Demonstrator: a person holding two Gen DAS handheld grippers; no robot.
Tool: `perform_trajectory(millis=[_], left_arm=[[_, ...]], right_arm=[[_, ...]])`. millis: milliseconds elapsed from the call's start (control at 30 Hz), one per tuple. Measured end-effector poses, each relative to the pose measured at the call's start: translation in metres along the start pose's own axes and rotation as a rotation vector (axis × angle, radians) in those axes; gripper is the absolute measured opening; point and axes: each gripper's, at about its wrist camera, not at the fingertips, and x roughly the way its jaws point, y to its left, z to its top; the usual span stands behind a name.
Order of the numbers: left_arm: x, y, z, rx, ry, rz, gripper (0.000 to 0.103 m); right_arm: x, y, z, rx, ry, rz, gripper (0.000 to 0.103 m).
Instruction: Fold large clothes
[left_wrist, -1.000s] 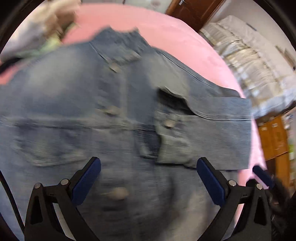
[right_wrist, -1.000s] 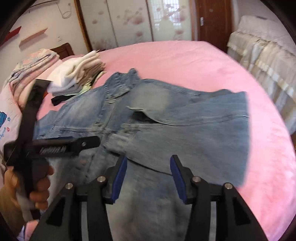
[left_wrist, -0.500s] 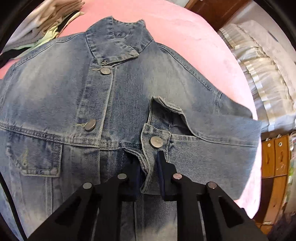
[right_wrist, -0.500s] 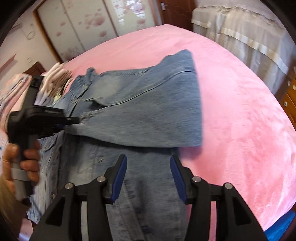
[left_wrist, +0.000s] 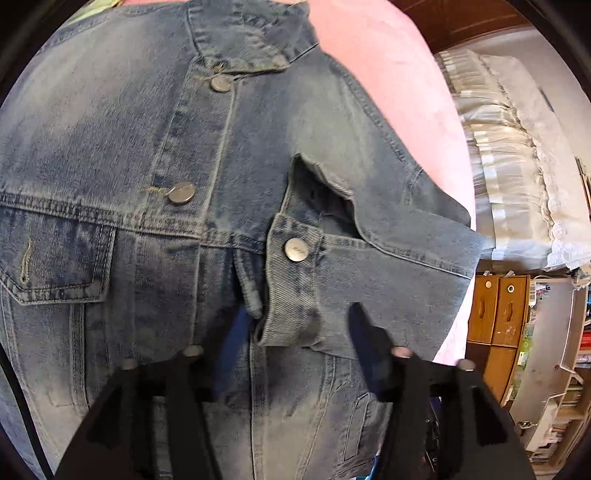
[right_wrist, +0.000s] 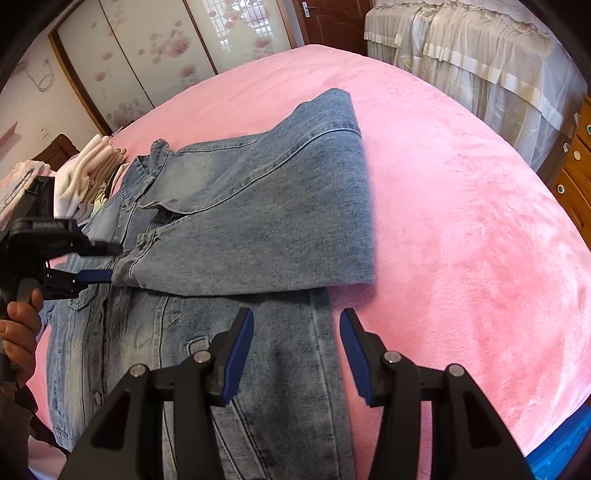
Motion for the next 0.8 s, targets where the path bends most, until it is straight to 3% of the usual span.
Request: perform_trajectory(millis=[167,333,467,500,533,633,800], left_arm=[[0.013,0.003,-0.008,-0.010,0.036,0.031,0.060],[0.020,0.009,-0.020,-0.021,0.065,-0.026,0.058],[0.025,0.000,-0.016,-0.012,0.044,-0.096,0.038],[0.028,-0.004,-0.013,-0.010,0.028,-0.112,0.033],[0.030,-0.006,-0.010,-0.004,0.007,-0.111,0.020],[0.026,-0.016,-0.009,0.008,-0.031,-0.092,0.017],[-0.041,-0.085,0.001,0.246,-0.262,-0.025,0.016]], right_arm=[[-0.002,0.001,0.000,-0.007,-0.004,0.006,0.049],[-0.002,-0.005,-0.001,0.001,0.002,0.007,0.049],[0.004,-0.009,-0.003,0.015,0.019,0.006,0.049],[0.004,-0.010,-0.003,0.020,0.020,0.010,0.049],[0.004,-0.010,-0.003,0.021,0.020,0.011,0.049],[0.005,-0.009,-0.003,0.013,0.016,-0.006,0.049],[0.016,-0.013,0.002,-0.008,0.022,-0.029,0.049]])
